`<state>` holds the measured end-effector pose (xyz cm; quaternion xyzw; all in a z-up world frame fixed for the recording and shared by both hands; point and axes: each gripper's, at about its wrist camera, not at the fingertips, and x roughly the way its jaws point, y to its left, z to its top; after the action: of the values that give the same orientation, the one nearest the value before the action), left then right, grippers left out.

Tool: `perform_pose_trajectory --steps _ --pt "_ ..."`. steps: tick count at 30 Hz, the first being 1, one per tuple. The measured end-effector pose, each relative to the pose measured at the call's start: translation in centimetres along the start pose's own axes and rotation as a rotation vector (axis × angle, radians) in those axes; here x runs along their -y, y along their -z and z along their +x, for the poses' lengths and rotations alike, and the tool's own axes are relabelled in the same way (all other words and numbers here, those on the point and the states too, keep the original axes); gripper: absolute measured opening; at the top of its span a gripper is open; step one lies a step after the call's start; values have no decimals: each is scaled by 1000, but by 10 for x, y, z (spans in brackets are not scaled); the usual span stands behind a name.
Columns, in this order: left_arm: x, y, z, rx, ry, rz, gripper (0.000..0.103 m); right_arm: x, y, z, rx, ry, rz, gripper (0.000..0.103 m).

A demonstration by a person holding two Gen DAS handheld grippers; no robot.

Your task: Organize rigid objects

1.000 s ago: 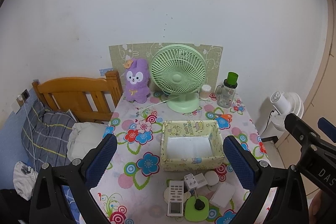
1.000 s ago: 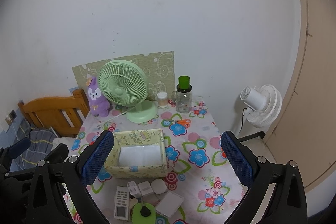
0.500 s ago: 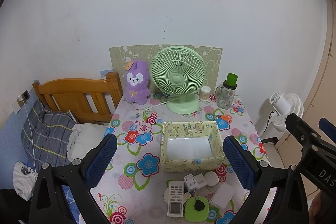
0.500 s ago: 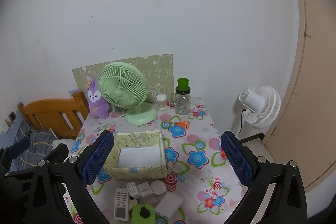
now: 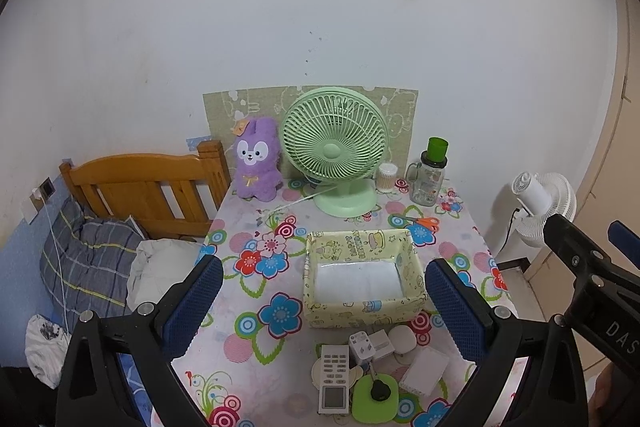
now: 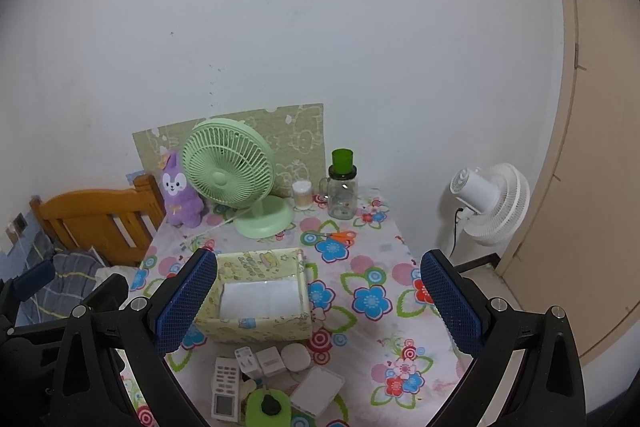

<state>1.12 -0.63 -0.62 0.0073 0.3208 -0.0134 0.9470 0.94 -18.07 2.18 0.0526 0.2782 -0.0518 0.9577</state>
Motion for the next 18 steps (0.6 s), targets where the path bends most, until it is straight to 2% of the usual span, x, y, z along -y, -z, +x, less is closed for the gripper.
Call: perform_pose_trajectory --steps 7,11,18 --pt "3 4 12 -34 -1 14 102 2 6 12 -64 21 12 103" --pt "7 10 16 -28 4 24 102 5 13 18 -63 41 9 103" --pt "11 21 37 -75 11 40 102 8 29 34 -74 57 17 103"
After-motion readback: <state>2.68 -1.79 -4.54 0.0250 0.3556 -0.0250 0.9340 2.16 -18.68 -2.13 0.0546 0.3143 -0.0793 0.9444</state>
